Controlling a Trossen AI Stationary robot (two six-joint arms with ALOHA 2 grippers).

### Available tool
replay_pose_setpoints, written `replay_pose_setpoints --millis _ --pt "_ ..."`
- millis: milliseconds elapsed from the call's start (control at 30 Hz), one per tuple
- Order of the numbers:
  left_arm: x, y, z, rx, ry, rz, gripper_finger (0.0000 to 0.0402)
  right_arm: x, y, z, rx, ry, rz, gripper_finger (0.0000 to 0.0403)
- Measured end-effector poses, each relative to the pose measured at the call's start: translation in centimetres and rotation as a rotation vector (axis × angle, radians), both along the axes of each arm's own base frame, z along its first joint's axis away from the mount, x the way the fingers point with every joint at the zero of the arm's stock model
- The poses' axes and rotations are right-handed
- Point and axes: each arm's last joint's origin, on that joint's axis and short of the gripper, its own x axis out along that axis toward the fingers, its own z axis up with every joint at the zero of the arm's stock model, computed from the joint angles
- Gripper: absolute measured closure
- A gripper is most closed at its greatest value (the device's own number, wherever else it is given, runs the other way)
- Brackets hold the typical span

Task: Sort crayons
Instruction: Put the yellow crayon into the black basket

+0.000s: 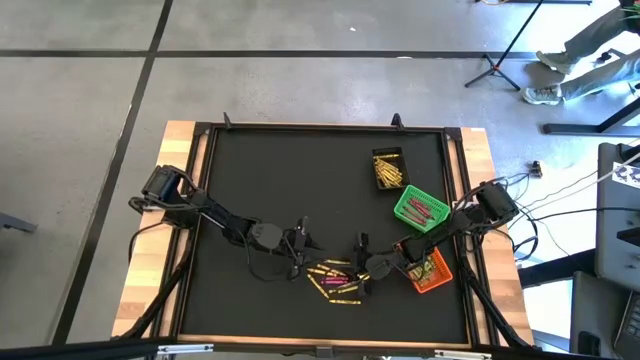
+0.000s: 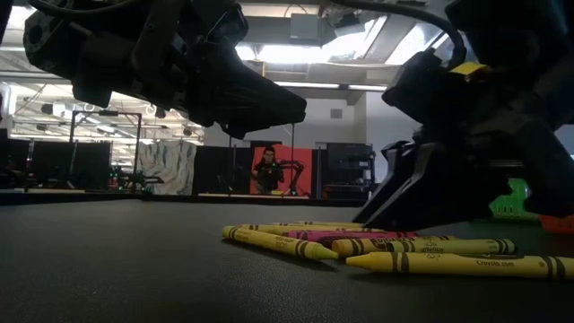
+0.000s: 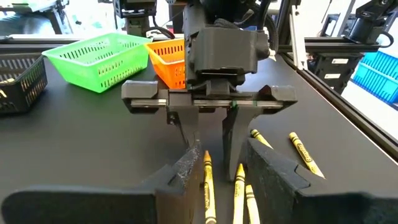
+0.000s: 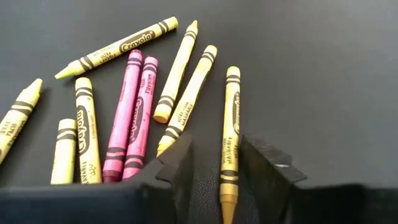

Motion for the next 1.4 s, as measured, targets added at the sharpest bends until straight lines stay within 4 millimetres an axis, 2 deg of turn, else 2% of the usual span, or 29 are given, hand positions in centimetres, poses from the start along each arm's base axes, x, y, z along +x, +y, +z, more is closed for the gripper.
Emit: replay_pose_setpoints --millis 300,367,533,667,800,1000,1167,1400 --pt "0.0 0.0 0.0 -0.001 0.000 0.000 0.0288 0.2 -0.7 -0.1 -0.013 0.027 -0.006 0.0383" --pt "0.0 0.0 0.0 -0.001 0.000 0.000 0.0288 0.1 -0.8 -0.1 -0.026 0.025 -0.007 0.0392" --pt "0.0 -0.1 0.0 -0.002 0.000 -0.002 0.0288 0.1 -0.9 0.2 -0.047 0.023 -0.012 0.0377" --pt "0.0 -0.1 0.0 -0.003 0.000 -0.002 0.0288 -0.5 -1.2 1.3 -0.071 0.049 -0.013 0.0384" --pt "0.0 -0.1 0.0 -0.003 0.001 -0.002 0.0288 -1.2 -1.6 3.4 -0.086 0.055 -0.025 0.0394" --pt "0.0 -0.1 0.0 -0.003 0.001 -0.002 0.0288 -2.8 -2.6 6.9 -0.142 0.049 -0.086 0.0384" --pt "0.0 -0.1 0.0 -0.003 0.001 -0.002 0.0288 -4.6 -4.8 9.4 -0.206 0.077 -0.180 0.0388" --pt "0.0 -0.1 0.0 -0.005 0.001 -0.001 0.0288 -6.8 -9.4 12.0 -0.230 0.141 -0.349 0.0384"
